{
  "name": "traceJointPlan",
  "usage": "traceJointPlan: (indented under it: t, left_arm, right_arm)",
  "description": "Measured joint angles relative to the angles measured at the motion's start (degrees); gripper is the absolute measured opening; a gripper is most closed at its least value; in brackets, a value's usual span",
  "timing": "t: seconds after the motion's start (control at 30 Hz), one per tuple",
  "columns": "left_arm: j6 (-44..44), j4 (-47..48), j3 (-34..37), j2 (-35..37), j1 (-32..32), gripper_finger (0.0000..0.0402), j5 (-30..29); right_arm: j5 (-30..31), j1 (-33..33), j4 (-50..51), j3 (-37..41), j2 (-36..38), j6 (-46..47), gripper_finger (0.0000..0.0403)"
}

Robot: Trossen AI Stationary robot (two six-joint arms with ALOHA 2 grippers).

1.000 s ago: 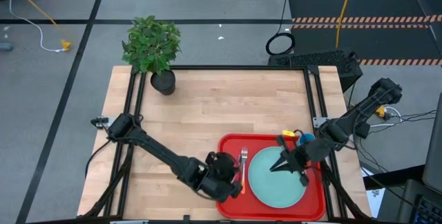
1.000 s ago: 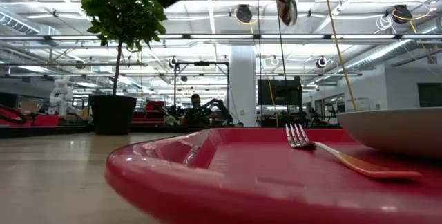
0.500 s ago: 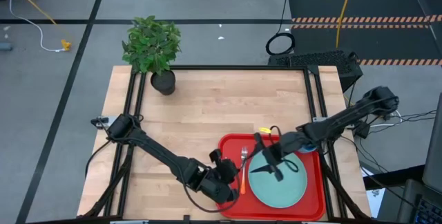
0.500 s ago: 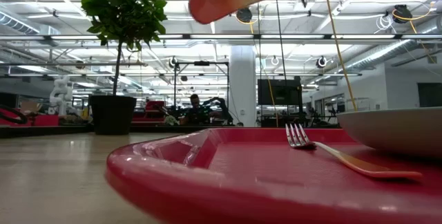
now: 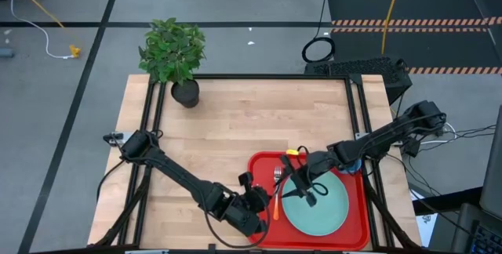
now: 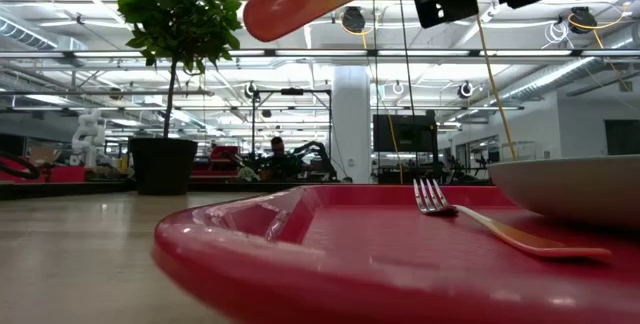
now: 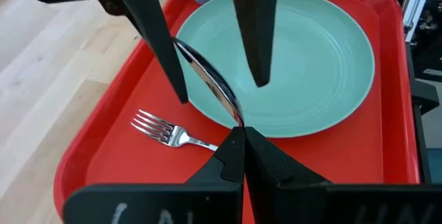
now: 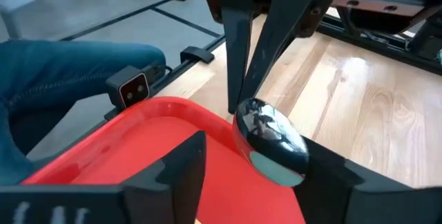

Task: Pick and place plate/cup/fork/spoon on tray
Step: Put the orange spoon on the left side of the orange fork on the red serving tray

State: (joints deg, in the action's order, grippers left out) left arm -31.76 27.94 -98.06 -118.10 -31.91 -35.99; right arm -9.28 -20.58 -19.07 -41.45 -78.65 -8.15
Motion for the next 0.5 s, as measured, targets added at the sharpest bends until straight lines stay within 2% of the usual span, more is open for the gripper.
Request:
traceJointPlan:
  t: [0.5]
  left_arm:
    - [1.5,-1.47,-0.02,0.07,-0.36,0.0004,-0.23]
  right_arm:
    - [-4.17,-0.1,0.4,0.0,0.43,-4.02,0.0011]
